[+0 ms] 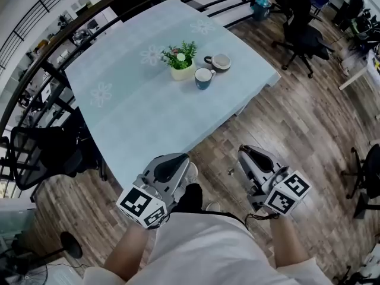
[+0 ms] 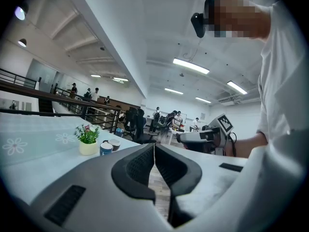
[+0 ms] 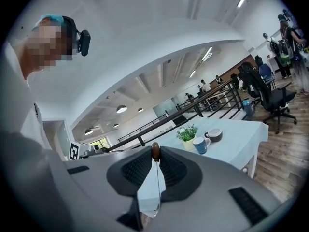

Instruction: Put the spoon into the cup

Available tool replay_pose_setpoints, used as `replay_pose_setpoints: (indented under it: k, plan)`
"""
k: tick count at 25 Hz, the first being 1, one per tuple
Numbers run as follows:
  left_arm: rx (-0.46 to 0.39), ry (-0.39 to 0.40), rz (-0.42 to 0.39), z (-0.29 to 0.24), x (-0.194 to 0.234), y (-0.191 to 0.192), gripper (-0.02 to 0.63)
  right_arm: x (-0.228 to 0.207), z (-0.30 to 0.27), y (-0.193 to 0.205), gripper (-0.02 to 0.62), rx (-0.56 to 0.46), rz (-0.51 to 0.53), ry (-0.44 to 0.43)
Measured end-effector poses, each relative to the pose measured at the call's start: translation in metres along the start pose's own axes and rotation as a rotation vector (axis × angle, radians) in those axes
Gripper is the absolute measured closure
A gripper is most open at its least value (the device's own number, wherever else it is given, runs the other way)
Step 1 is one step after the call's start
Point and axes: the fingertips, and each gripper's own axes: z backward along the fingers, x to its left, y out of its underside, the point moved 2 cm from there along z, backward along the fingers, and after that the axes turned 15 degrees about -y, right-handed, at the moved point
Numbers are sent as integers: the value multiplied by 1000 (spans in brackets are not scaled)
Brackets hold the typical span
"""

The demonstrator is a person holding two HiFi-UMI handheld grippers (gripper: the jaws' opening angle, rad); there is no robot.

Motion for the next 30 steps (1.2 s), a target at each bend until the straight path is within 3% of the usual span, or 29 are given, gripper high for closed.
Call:
replay_pose_setpoints:
  k: [15,30]
  plan:
    - [34,45,29,-80,102,-30,578,-77,-99,-37,535,48,-8,61]
    - [14,112,38,-114,162,-54,578,-100,-167,-55,535,73,2,101]
